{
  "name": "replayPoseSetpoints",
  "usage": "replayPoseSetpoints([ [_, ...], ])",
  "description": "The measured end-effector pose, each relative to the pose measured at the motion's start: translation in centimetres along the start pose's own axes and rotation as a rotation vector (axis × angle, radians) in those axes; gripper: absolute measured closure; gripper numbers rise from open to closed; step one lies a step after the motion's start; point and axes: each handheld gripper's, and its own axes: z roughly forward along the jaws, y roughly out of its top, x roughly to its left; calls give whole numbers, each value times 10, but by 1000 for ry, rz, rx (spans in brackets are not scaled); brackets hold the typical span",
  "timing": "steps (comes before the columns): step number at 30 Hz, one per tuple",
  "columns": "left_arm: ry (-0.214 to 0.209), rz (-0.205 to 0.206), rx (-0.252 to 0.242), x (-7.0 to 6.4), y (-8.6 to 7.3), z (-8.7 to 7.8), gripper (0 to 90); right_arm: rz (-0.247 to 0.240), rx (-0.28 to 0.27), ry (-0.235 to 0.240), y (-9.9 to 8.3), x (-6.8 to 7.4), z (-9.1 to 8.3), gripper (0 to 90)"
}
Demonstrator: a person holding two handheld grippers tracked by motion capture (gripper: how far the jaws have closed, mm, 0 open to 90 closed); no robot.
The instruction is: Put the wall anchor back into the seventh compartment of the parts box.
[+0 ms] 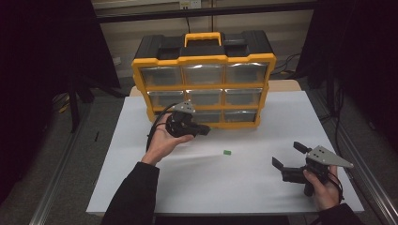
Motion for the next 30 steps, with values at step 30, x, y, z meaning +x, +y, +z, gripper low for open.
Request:
replayPoseSetpoints([
  [30,94,-86,-98,23,-6,-54,848,1,-44,-15,0,1,-1,8],
])
